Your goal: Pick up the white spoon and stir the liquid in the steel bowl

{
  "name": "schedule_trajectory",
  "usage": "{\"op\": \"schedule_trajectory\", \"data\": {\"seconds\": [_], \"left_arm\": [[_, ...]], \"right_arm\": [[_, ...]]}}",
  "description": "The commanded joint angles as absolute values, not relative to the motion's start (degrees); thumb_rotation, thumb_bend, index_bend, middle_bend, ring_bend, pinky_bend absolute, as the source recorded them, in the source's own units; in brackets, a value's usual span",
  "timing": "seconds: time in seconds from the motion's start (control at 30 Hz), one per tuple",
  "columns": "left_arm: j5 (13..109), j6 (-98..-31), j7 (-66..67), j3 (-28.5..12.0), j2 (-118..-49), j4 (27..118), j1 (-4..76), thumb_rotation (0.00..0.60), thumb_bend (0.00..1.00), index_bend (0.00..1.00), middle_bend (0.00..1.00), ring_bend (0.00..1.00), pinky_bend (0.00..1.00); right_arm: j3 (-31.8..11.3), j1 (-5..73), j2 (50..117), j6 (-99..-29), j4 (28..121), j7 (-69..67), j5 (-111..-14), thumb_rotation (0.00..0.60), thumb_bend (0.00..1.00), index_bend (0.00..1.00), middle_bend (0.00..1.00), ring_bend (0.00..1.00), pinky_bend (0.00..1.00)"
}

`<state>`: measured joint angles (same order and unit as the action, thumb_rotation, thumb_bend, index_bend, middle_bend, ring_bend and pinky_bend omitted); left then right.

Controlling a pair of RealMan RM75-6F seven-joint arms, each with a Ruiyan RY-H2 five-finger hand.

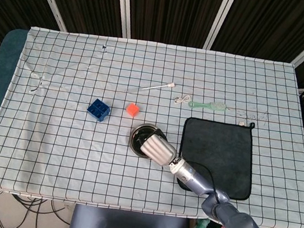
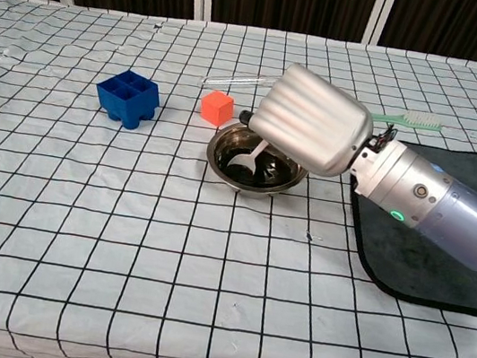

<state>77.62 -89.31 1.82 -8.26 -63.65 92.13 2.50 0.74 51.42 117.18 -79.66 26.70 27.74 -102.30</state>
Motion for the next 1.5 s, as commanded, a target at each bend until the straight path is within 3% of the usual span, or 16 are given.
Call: {"op": "schedule_trajectory", "data": {"seconds": [0.03,0.27,0.57,1.5], "left_arm": [[77.5,-89.2,1.8,-8.3,-63.6,92.1,2.5,0.6,0.22,0.1,0.02,0.0,0.02],[77.4,-89.1,1.9,-8.4,-63.7,92.0,2.6,0.6,0.22,0.1,0.02,0.0,0.02],[77.2,-88.9,2.2,-8.4,-63.8,92.1,2.7,0.6,0.22,0.1,0.02,0.0,0.02],[77.2,-89.3,2.7,-8.5,-64.0,92.2,2.5,0.6,0.22,0.1,0.02,0.0,0.02]], "right_arm": [[-0.2,52.2,118.9,-78.9,23.8,26.8,-101.4,0.6,0.37,0.68,0.9,1.0,1.0],[-1.7,52.8,121.0,-77.0,17.8,24.8,-99.0,0.6,0.37,0.69,0.9,1.0,1.0],[-0.6,52.4,120.9,-78.1,16.1,23.8,-98.9,0.6,0.37,0.69,0.9,1.0,1.0],[3.7,48.7,115.2,-83.1,25.0,24.8,-101.4,0.6,0.37,0.7,0.9,1.0,1.0]]}}
